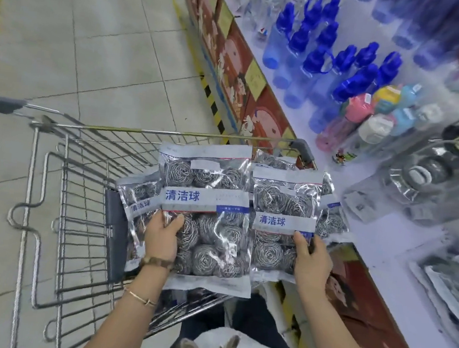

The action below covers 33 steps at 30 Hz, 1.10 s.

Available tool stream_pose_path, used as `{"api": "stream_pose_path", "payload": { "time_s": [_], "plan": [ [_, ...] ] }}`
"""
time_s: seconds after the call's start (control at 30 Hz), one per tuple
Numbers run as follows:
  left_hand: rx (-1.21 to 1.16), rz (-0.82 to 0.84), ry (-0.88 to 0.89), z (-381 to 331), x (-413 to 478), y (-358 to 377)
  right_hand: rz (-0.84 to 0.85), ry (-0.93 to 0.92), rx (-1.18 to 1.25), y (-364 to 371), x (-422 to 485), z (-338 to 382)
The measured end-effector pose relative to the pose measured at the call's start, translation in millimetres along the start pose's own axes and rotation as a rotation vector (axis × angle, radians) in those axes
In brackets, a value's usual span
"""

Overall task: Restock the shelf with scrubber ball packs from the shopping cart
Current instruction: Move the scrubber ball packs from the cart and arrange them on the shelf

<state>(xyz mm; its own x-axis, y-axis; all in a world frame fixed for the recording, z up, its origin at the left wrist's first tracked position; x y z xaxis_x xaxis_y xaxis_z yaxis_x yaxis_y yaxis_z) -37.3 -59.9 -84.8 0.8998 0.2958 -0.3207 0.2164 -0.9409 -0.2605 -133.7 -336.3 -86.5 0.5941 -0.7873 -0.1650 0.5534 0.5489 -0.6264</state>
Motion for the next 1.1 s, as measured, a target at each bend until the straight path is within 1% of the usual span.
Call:
{"api": "stream_pose_path", "payload": {
  "time_s": [0.1, 0.2, 0.33, 0.43, 0.67, 0.87, 1.1],
  "plan": [
    [0.03, 0.032, 0.028, -8, -4, 21, -0.097, 0.018, 0.054, -25, -5, 1],
    [0.05, 0.11, 0.057, -13, -13, 45, -0.179, 0.04, 0.063, -52, -7, -9],
    [0.132, 0.166, 0.111, -18, -32, 80, -0.313, 0.136, 0.139, -92, -10, -41],
    [0.16, 0.227, 0.164, -24, -60, 111, -0.386, 0.166, 0.161, -123, -18, -66],
    [0.247, 0.42, 0.28, -21, -150, 173, -0.574, 0.287, 0.228, -208, -50, -142],
    [0.318, 0.585, 0.41, -15, -255, 217, -0.627, 0.392, 0.326, -284, -85, -214],
    [0.354, 0.762, 0.475, 11, -368, 265, -0.759, 0.526, 0.301, -365, -131, -309]
  ]
}}
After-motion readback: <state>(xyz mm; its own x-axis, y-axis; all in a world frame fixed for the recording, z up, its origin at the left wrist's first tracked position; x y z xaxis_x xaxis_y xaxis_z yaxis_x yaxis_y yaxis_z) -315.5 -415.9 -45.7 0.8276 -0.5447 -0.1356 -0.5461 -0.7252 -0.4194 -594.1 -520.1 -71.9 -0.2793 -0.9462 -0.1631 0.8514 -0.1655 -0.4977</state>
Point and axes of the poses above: each hand's wrist, its own x-axis towards the middle knuckle, its own y-axis out of the palm, z = x × y, the point moved 4 cm from there along x, towards the middle knuckle, and after that the axes turned 5 degrees about -z, right-handed, at the moved point
